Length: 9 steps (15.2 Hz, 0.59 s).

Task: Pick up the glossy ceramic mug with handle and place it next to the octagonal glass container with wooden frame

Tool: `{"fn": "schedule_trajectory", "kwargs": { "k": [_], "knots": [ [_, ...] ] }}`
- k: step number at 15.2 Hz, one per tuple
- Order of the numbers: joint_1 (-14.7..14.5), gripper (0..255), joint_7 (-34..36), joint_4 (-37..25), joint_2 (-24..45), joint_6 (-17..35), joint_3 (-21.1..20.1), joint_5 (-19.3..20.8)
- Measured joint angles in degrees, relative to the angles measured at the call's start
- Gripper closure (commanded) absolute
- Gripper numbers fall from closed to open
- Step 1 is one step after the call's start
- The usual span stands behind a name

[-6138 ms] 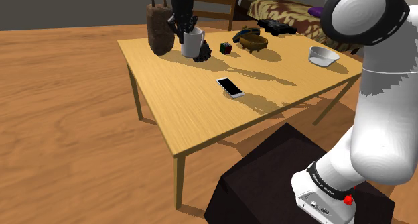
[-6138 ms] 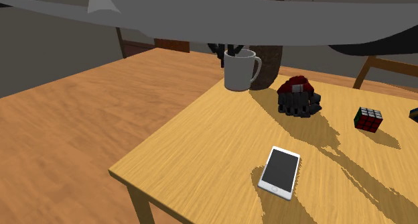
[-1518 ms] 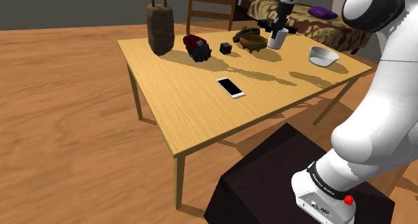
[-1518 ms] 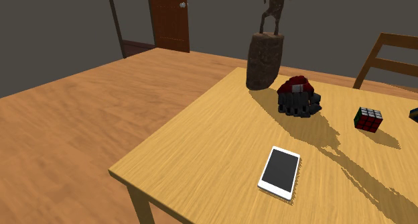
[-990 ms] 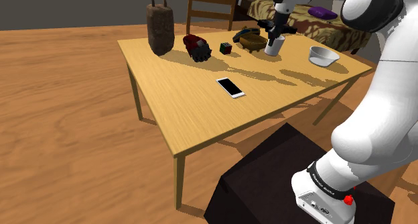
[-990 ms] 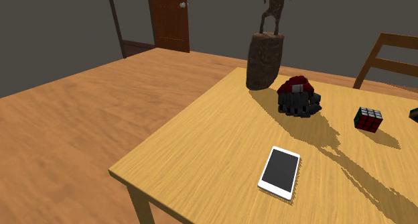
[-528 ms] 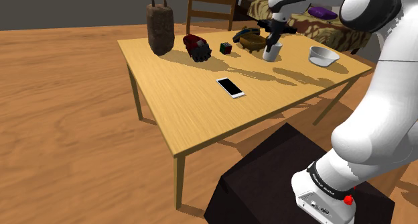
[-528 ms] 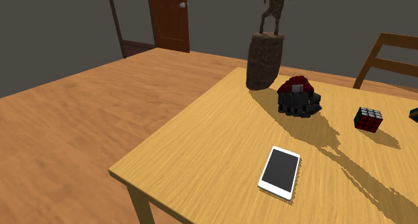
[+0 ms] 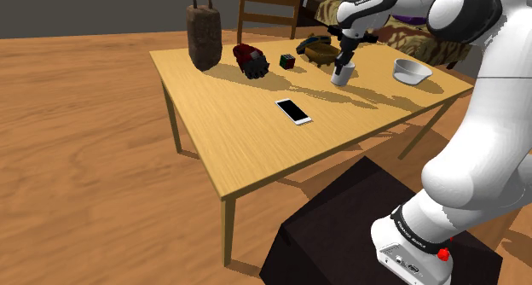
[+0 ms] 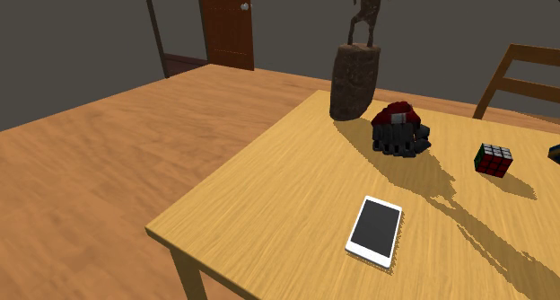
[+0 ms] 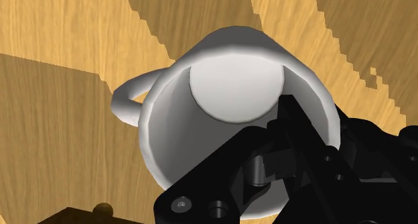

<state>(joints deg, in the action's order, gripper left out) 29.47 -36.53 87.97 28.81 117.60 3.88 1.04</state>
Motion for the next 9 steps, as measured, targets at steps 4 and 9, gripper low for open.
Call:
{"fn": "schedule_trajectory", "kwargs": {
  "k": [4, 9],
  "knots": [
    [0.0, 255, 0.0, 0.5, 0.2, 0.7, 0.0, 0.0],
    [0.0, 0, 0.0, 0.5, 0.2, 0.8, 0.0, 0.0]
  ]
}}
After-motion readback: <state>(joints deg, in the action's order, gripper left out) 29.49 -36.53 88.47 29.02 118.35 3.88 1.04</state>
